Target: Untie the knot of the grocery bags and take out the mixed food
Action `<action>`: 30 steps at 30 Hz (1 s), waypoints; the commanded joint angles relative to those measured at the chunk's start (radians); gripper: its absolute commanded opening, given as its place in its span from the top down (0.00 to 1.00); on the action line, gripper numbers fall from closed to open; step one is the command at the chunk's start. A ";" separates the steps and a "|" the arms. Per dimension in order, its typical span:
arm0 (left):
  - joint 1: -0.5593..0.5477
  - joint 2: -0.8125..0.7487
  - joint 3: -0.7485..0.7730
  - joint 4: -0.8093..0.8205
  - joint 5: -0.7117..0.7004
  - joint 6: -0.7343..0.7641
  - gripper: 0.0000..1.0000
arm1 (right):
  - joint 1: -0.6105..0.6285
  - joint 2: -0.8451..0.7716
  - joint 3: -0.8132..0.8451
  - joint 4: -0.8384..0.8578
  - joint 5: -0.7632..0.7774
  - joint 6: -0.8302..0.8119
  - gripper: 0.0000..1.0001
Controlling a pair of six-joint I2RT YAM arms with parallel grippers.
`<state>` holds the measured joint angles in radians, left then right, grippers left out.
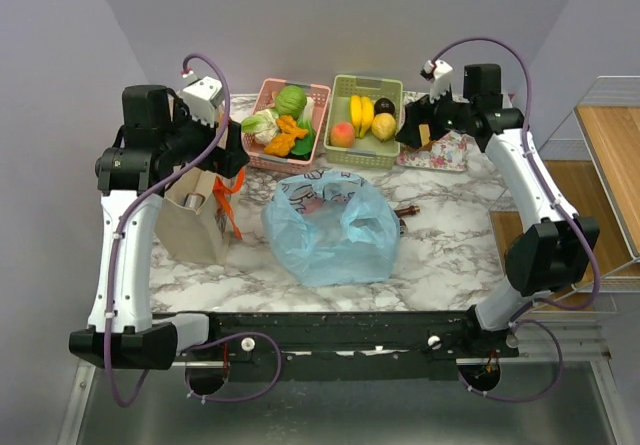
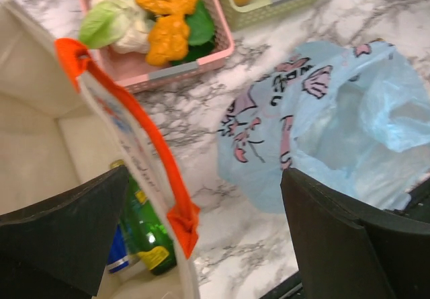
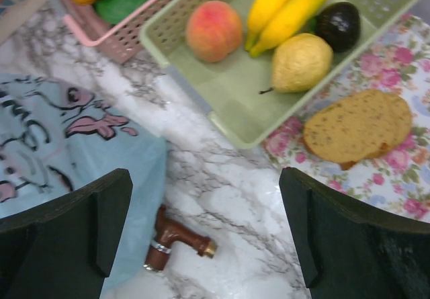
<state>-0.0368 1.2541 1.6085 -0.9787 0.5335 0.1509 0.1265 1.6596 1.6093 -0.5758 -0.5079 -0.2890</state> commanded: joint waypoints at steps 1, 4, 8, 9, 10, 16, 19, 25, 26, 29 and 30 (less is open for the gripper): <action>0.028 -0.017 -0.027 -0.086 -0.230 0.078 0.02 | 0.062 -0.032 -0.031 -0.105 -0.154 -0.006 0.00; 0.062 -0.021 -0.114 -0.094 -0.292 0.108 0.02 | 0.111 -0.041 -0.028 -0.106 -0.176 -0.012 0.00; 0.100 -0.036 -0.221 -0.101 -0.369 0.155 0.16 | 0.180 -0.035 -0.004 -0.123 -0.167 -0.040 0.01; 0.120 -0.045 -0.229 -0.121 -0.357 0.171 0.27 | 0.190 -0.034 0.004 -0.127 -0.170 -0.040 0.01; 0.139 -0.054 -0.232 -0.140 -0.332 0.189 0.37 | 0.201 -0.032 0.009 -0.130 -0.176 -0.038 0.02; 0.157 -0.147 -0.282 -0.303 -0.294 0.426 0.89 | 0.258 -0.028 0.012 -0.126 -0.174 -0.033 0.02; 0.160 -0.209 -0.301 -0.430 -0.244 0.584 1.00 | 0.263 -0.013 0.033 -0.114 -0.176 0.000 0.02; 0.158 -0.293 -0.305 -0.632 -0.189 0.823 1.00 | 0.271 0.026 0.096 -0.075 -0.182 0.071 0.03; 0.158 -0.289 -0.299 -0.639 -0.202 0.831 1.00 | 0.273 0.033 0.107 -0.075 -0.184 0.078 0.04; 0.149 -0.301 -0.297 -0.640 -0.194 0.897 1.00 | 0.278 0.054 0.134 -0.072 -0.188 0.100 0.04; 0.131 -0.305 -0.301 -0.641 -0.199 0.920 1.00 | 0.281 0.061 0.144 -0.076 -0.190 0.103 0.04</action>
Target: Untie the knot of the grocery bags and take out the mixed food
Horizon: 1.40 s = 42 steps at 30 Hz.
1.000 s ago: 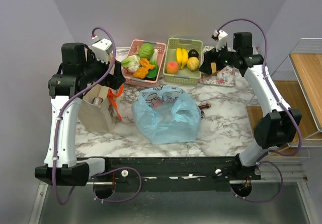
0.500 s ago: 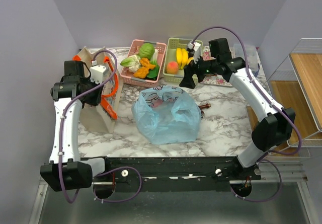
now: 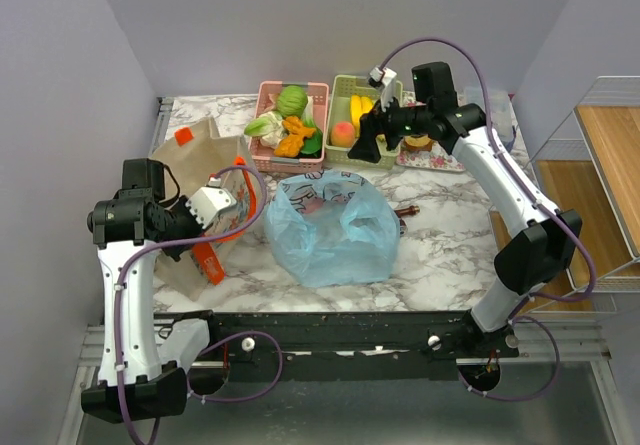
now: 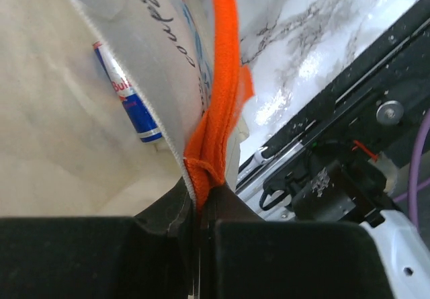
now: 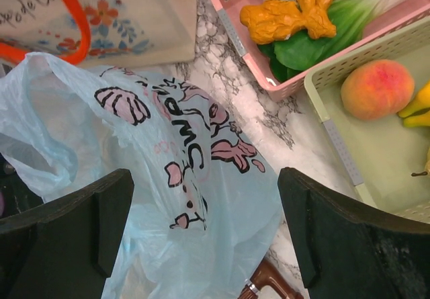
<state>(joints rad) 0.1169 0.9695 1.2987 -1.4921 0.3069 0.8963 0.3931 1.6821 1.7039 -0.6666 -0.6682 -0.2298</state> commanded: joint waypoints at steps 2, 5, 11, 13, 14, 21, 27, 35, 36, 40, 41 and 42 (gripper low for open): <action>-0.068 -0.034 0.004 -0.127 0.041 0.219 1.00 | 0.019 0.049 0.066 0.014 -0.030 0.055 0.04; -0.155 -0.098 0.006 -0.123 0.174 0.344 0.98 | 0.031 0.060 0.089 0.019 -0.033 0.073 0.03; -0.479 -0.175 -0.096 0.051 0.209 0.348 0.97 | 0.090 0.118 0.180 0.030 -0.027 0.141 0.03; -0.561 -0.172 -0.108 0.114 0.209 0.345 0.97 | 0.103 0.134 0.210 0.043 -0.020 0.164 0.03; -0.602 -0.165 -0.107 0.147 0.211 0.340 0.97 | 0.105 0.142 0.227 0.047 -0.016 0.173 0.03; -0.857 -0.069 -0.092 0.284 0.190 0.338 0.93 | 0.106 0.152 0.298 0.051 -0.012 0.185 0.02; -0.966 -0.096 -0.146 0.223 0.143 0.442 0.82 | 0.158 0.103 0.236 0.015 0.000 0.083 0.00; -0.966 -0.154 -0.091 0.299 0.073 0.135 0.36 | 0.360 0.171 0.302 0.105 0.182 0.043 0.00; -0.957 -0.145 -0.055 0.296 0.065 0.081 0.35 | 0.378 0.192 0.319 0.114 0.198 0.050 0.00; -0.868 -0.175 0.035 0.353 0.094 -0.141 0.27 | 0.430 0.258 0.385 0.181 0.279 0.064 0.00; -0.835 -0.187 0.051 0.386 0.097 -0.199 0.21 | 0.437 0.282 0.401 0.187 0.289 0.058 0.00; -0.798 -0.190 0.079 0.416 0.100 -0.278 0.17 | 0.443 0.301 0.421 0.182 0.304 0.052 0.01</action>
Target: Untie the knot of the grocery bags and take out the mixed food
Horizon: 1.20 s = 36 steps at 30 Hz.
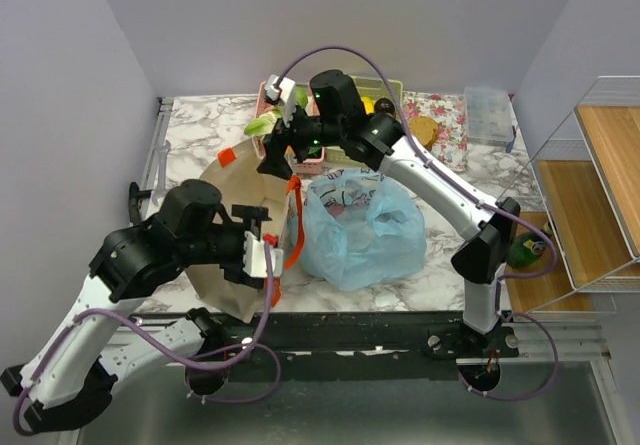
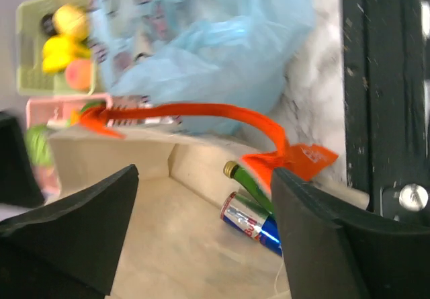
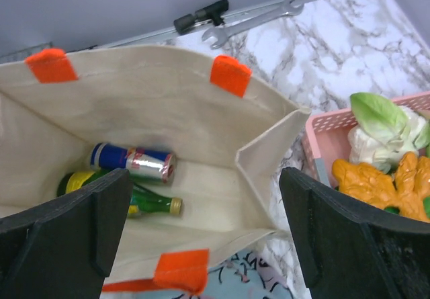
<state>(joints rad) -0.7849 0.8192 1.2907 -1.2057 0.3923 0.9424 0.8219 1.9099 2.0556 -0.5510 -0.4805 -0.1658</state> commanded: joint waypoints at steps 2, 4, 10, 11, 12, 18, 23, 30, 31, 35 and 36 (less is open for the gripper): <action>0.240 -0.009 0.178 0.149 0.057 -0.457 0.12 | 0.023 0.118 0.102 0.034 0.133 -0.028 0.04; 0.362 0.047 0.274 0.144 0.060 -0.569 0.10 | 0.025 0.143 0.104 -0.007 0.140 -0.045 0.07; 0.580 0.188 0.349 0.047 -0.143 -0.639 0.08 | 0.026 0.059 -0.069 -0.012 0.130 -0.085 0.21; 0.613 0.204 0.326 0.029 -0.170 -0.635 0.08 | 0.026 0.034 -0.107 0.001 0.137 -0.093 0.24; 0.648 0.219 0.303 0.016 -0.186 -0.638 0.08 | 0.027 0.016 -0.137 0.010 0.143 -0.095 0.27; 0.769 0.253 0.093 0.033 -0.260 -0.646 0.16 | 0.027 -0.084 -0.300 0.064 0.153 -0.092 0.38; 0.774 0.266 0.057 0.058 -0.154 -0.662 0.54 | 0.027 -0.127 -0.376 0.095 0.136 -0.078 0.40; 0.770 0.172 0.154 0.215 0.145 -0.696 1.00 | 0.026 -0.227 -0.503 0.277 0.127 -0.095 0.41; 0.766 0.143 0.137 0.252 0.169 -0.681 1.00 | 0.027 -0.243 -0.520 0.301 0.118 -0.101 0.41; 0.743 0.026 0.032 0.352 0.240 -0.573 1.00 | 0.027 -0.317 -0.598 0.365 0.069 -0.135 0.35; 0.735 0.009 0.013 0.344 0.263 -0.542 1.00 | 0.026 -0.345 -0.621 0.378 0.060 -0.141 0.33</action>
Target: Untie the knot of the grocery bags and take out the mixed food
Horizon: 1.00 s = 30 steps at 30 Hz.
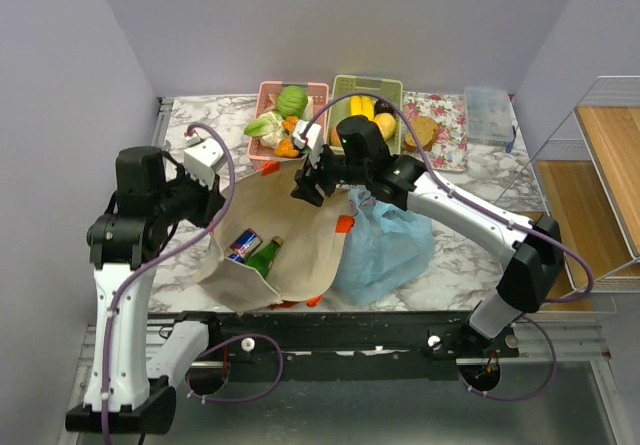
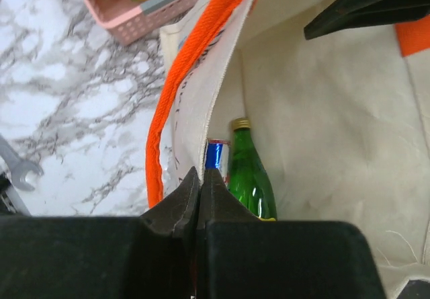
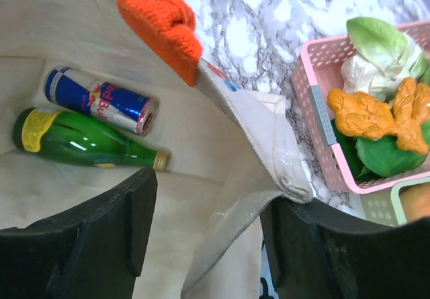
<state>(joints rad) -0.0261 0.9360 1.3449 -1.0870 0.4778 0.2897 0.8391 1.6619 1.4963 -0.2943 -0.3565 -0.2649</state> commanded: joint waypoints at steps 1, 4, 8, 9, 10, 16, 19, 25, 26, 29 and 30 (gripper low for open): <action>-0.029 -0.121 -0.064 0.217 0.191 0.131 1.00 | 0.009 -0.122 -0.083 0.130 -0.080 -0.050 0.27; -0.046 -0.147 -0.128 0.213 0.154 0.126 1.00 | 0.009 -0.224 -0.156 0.136 -0.164 -0.101 0.15; -0.046 -0.152 -0.155 0.226 0.147 0.087 1.00 | 0.023 -0.343 -0.231 0.136 -0.307 -0.169 0.29; -0.046 -0.155 -0.159 0.237 0.158 0.078 1.00 | 0.044 -0.358 -0.248 0.132 -0.312 -0.191 0.35; -0.046 -0.156 -0.165 0.243 0.171 0.075 1.00 | 0.066 -0.364 -0.262 0.126 -0.312 -0.234 0.40; -0.047 -0.142 -0.159 0.263 0.235 0.089 1.00 | 0.169 -0.275 -0.314 0.167 -0.260 -0.417 0.57; -0.048 -0.131 -0.124 0.256 0.255 0.120 1.00 | 0.188 -0.195 -0.298 0.200 -0.240 -0.449 0.62; -0.048 -0.121 -0.076 0.256 0.305 0.180 1.00 | 0.193 -0.066 -0.359 0.268 -0.239 -0.593 0.57; -0.050 -0.118 -0.072 0.252 0.314 0.191 1.00 | 0.193 -0.051 -0.367 0.273 -0.245 -0.609 0.55; -0.052 -0.109 -0.057 0.223 0.323 0.236 1.00 | 0.193 0.003 -0.383 0.305 -0.263 -0.647 0.49; -0.053 -0.104 -0.053 0.212 0.320 0.251 1.00 | 0.193 0.020 -0.382 0.312 -0.270 -0.667 0.48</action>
<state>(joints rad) -0.0681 0.8352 1.2140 -0.9649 0.6888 0.4446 1.0264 1.6321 1.1294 -0.0692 -0.5941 -0.8242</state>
